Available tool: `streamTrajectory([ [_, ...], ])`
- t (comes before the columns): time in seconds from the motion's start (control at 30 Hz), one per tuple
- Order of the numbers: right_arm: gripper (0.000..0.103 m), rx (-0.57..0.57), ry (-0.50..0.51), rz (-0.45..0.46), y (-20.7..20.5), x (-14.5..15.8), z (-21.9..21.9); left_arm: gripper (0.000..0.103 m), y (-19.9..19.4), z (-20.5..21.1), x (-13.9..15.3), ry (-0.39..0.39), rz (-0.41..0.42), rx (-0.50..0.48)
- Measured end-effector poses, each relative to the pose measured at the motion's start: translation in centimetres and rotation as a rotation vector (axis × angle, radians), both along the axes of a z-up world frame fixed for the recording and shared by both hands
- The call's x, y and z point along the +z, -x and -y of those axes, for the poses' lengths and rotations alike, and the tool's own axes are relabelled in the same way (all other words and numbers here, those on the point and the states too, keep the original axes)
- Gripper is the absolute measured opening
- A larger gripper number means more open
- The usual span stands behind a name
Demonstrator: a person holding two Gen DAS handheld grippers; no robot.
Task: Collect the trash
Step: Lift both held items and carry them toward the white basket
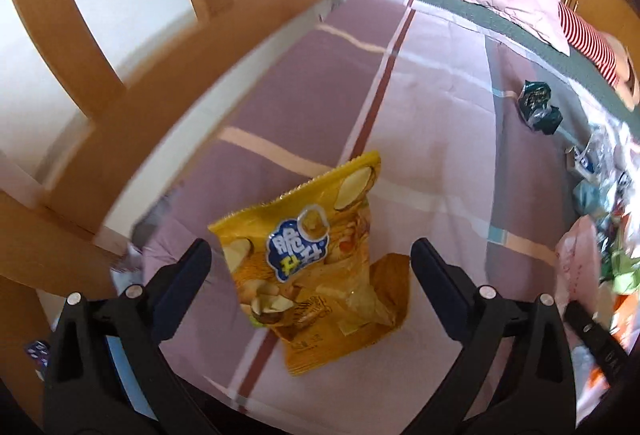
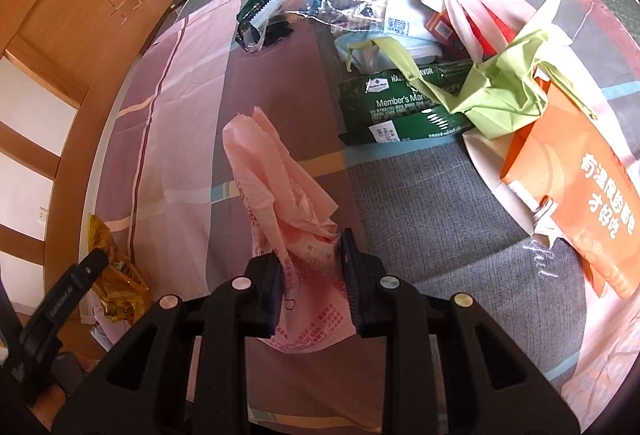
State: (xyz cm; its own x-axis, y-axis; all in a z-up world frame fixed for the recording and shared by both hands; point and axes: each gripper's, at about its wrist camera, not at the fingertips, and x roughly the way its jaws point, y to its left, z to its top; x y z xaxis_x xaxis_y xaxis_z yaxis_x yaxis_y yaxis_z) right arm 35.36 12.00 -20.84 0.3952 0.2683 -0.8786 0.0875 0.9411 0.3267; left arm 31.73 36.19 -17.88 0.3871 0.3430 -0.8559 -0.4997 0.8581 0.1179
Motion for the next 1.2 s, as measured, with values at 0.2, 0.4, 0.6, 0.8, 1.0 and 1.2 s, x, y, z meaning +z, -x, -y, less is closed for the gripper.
streamTrajectory([
  [0.2,0.027,0.002,-0.005,-0.012,0.0,-0.2,0.1,0.099,-0.2,-1.2,-2.6,0.042,-0.11,0.045],
  [0.4,0.028,0.002,-0.013,-0.028,-0.1,-0.6,0.2,0.099,-0.5,-2.9,-5.9,0.223,-0.175,0.085],
  [0.6,0.028,0.003,-0.009,-0.027,-0.2,-0.6,0.1,0.091,-0.6,-3.0,-5.6,0.2,-0.142,0.081],
  [0.8,0.028,0.009,-0.006,-0.025,-0.2,-0.7,0.0,0.082,1.2,-2.8,-4.9,0.196,-0.086,0.064],
  [1.0,0.028,0.014,0.0,-0.025,-0.3,-0.8,-0.3,0.079,2.1,-2.2,-1.8,0.14,0.03,0.04],
  [1.2,0.028,0.019,0.006,-0.025,-0.5,-0.8,-0.6,0.079,2.9,0.3,0.9,0.103,0.121,-0.038],
])
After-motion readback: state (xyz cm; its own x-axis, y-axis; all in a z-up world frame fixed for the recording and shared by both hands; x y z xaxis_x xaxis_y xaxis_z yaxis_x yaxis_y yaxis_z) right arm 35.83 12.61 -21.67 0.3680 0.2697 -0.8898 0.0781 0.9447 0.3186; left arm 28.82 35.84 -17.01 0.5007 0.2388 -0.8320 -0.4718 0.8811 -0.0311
